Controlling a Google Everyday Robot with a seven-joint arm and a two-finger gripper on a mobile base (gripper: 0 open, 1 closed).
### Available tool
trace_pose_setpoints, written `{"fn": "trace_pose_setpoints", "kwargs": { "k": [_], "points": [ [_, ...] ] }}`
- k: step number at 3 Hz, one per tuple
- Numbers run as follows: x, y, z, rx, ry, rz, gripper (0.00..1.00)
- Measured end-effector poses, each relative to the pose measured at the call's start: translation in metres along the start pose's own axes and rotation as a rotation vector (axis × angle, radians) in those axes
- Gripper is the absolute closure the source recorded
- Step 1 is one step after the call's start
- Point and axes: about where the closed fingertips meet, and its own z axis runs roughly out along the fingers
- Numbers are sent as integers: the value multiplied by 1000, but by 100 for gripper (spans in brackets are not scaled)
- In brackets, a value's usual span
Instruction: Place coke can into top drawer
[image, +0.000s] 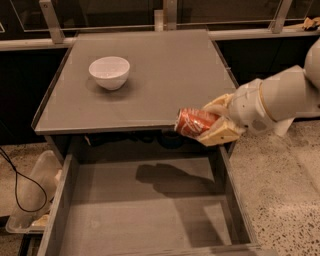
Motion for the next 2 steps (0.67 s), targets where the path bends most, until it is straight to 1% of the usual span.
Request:
{"fn": "trace_pose_setpoints", "kwargs": {
  "k": [1, 2],
  "points": [
    [21, 54, 19, -17, 3, 46, 100],
    [37, 76, 31, -55, 25, 70, 100]
  ]
}}
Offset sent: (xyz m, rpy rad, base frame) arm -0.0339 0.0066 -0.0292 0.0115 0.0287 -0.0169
